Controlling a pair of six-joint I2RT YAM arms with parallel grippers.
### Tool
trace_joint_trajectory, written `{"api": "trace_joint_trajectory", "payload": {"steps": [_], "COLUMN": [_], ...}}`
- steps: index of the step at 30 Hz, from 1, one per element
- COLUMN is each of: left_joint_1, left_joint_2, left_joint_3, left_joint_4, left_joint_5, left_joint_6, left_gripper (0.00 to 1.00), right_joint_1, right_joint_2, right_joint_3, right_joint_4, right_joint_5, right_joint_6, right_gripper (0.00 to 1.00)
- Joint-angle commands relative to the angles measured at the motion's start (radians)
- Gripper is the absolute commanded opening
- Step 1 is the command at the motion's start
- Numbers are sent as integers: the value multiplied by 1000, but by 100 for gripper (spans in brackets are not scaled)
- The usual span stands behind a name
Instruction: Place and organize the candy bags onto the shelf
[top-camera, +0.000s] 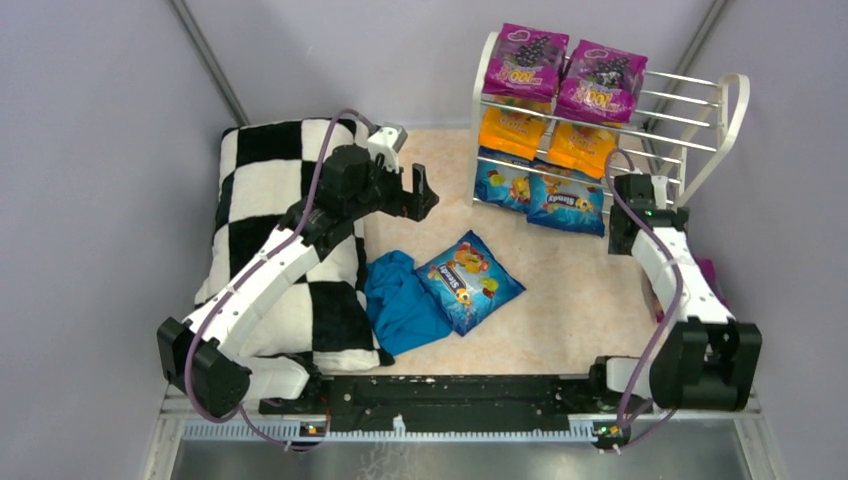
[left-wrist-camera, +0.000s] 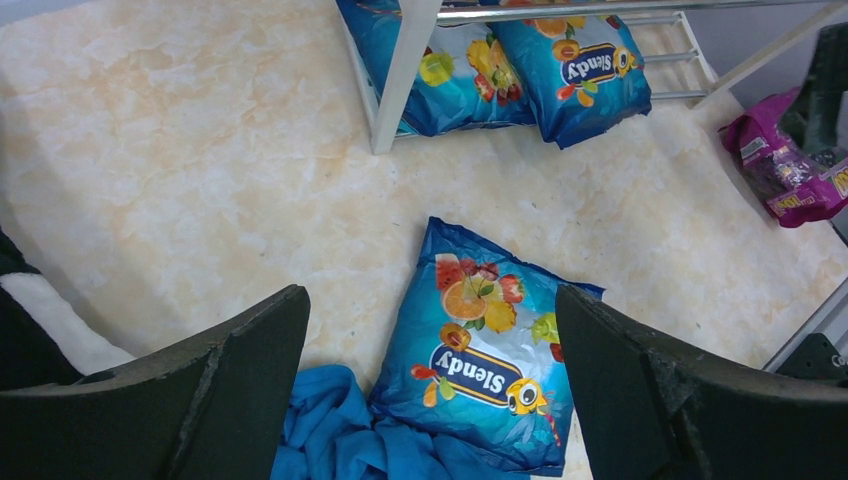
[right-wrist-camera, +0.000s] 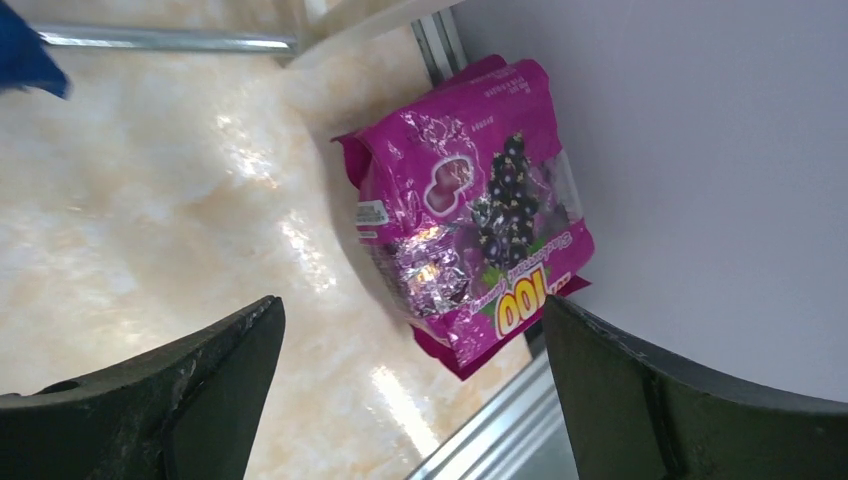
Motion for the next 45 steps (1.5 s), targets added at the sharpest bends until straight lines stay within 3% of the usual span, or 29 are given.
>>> {"api": "trace_joint_trajectory", "payload": {"steps": [1, 6, 9, 13, 16, 24, 26, 34, 38, 41, 45], "left_joint_1": [-8, -15, -15, -15, -17, -31, -37, -48, -49, -50, -50], "left_joint_2": [9, 3, 9, 12, -10, 3, 7, 10, 11, 16, 26], "left_joint_3": [-7, -11, -11, -2, -2, 2, 2, 4, 1, -1, -1], "left_joint_4": [61, 63, 72, 63, 59, 48, 49, 43, 43, 44, 45], "left_joint_5": [23, 34, 81, 109, 81, 53, 51, 29, 23, 18, 13], "left_joint_6": [-19, -27, -39, -46, -36, -27, -26, -17, -15, -12, -9], "left_gripper": [99, 99, 99, 99, 99, 99, 99, 99, 99, 99, 99], "right_joint_1": [16, 25, 25, 3, 2, -61, -92, -73, -59, -28, 24], "right_joint_2": [122, 210, 268, 377, 379, 306, 314, 321, 295, 253, 189], "right_joint_3": [-2, -31, -65, -31, -44, -181, -182, -178, -151, -147, -159], "right_joint_4": [-2, 26, 79, 67, 105, 294, 309, 309, 278, 265, 248], "right_joint_5": [128, 204, 161, 138, 126, 162, 118, 87, 35, 34, -40], "right_joint_6": [-99, -136, -199, -151, -143, -190, -176, -156, -154, -147, -105], "right_gripper": [99, 99, 99, 99, 93, 96, 90, 47, 7, 0, 0]}}
